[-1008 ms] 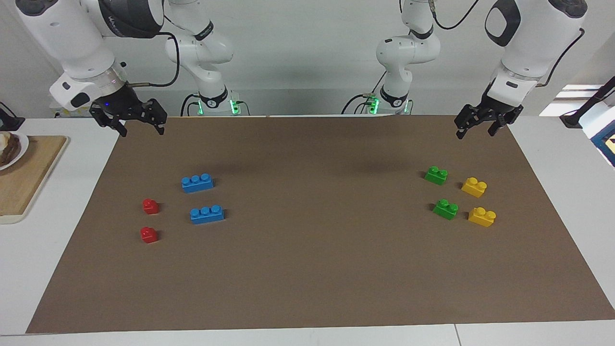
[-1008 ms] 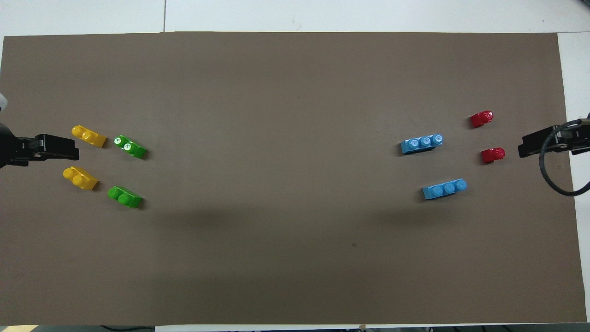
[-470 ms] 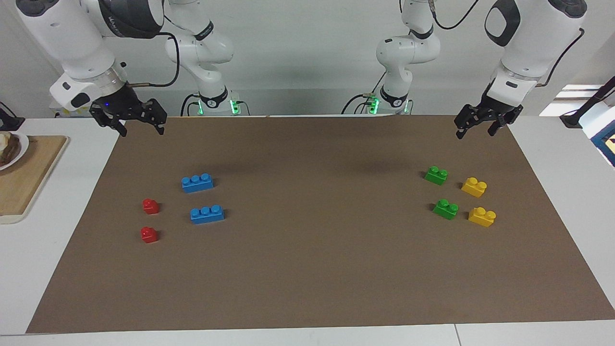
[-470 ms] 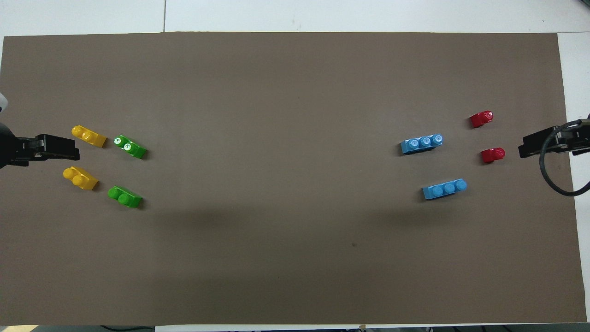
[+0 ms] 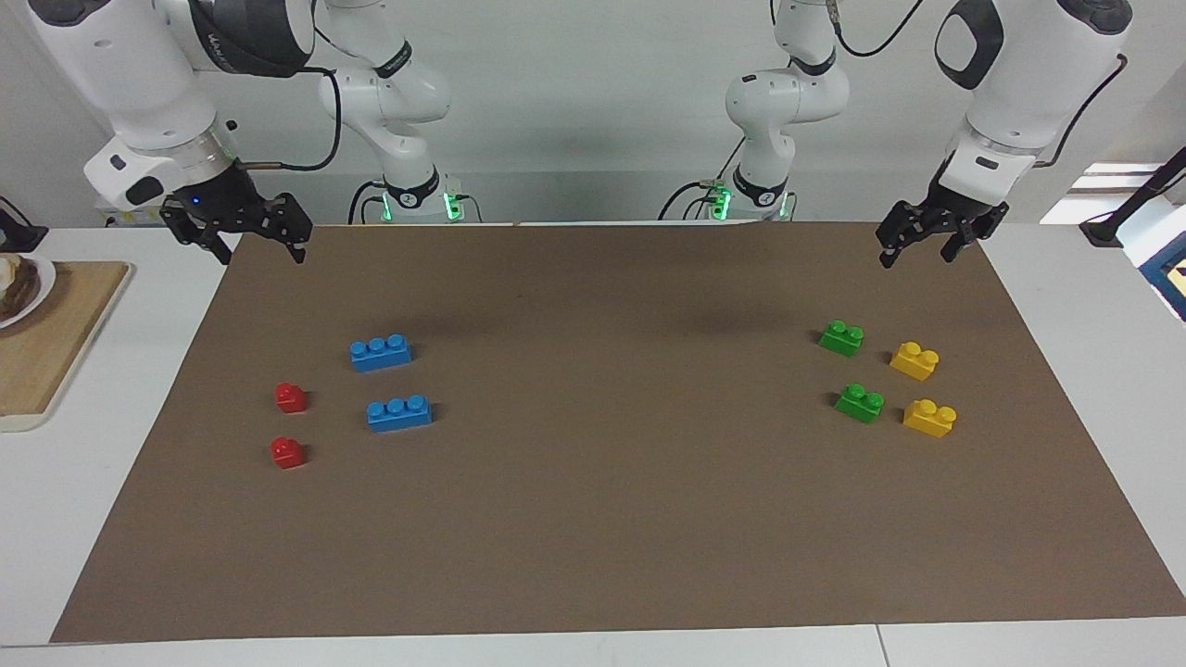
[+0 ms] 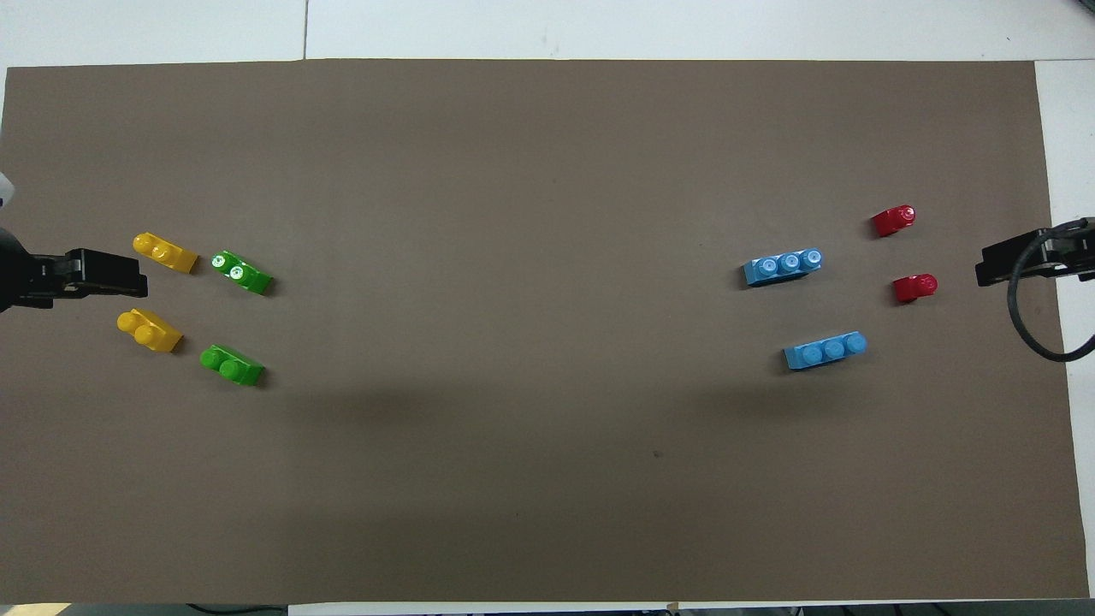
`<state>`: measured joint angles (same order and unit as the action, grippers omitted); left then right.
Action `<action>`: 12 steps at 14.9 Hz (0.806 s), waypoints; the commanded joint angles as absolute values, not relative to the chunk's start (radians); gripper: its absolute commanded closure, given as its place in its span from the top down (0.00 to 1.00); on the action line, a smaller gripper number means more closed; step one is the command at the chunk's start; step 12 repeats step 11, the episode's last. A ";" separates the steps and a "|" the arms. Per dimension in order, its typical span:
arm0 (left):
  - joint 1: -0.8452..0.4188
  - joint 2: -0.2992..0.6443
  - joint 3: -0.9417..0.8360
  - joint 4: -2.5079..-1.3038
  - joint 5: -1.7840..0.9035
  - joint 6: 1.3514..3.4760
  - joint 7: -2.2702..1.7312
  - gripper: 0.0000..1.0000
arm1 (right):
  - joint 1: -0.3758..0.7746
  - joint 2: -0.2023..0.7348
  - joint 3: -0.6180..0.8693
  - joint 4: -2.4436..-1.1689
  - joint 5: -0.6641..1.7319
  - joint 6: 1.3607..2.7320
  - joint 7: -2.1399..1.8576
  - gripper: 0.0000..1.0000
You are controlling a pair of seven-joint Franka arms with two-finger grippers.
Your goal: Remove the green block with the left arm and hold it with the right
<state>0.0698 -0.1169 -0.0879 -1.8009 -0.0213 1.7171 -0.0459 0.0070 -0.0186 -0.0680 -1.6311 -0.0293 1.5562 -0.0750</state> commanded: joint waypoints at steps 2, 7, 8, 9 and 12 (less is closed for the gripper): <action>0.064 -0.121 -0.084 -1.789 -0.029 1.700 -0.054 1.00 | 0.014 -0.037 -0.072 -1.652 -0.032 1.578 -0.045 1.00; 0.066 -0.123 -0.084 -1.790 -0.029 1.698 -0.054 1.00 | 0.023 -0.038 -0.068 -1.654 -0.031 1.572 -0.026 1.00; 0.066 -0.123 -0.084 -1.790 -0.029 1.698 -0.054 1.00 | 0.023 -0.038 -0.067 -1.654 -0.031 1.574 -0.026 1.00; 0.066 -0.123 -0.084 -1.790 -0.029 1.698 -0.054 1.00 | 0.023 -0.038 -0.067 -1.654 -0.031 1.574 -0.026 1.00; 0.066 -0.123 -0.084 -1.792 -0.029 1.698 -0.054 1.00 | 0.023 -0.038 -0.067 -1.654 -0.031 1.574 -0.026 1.00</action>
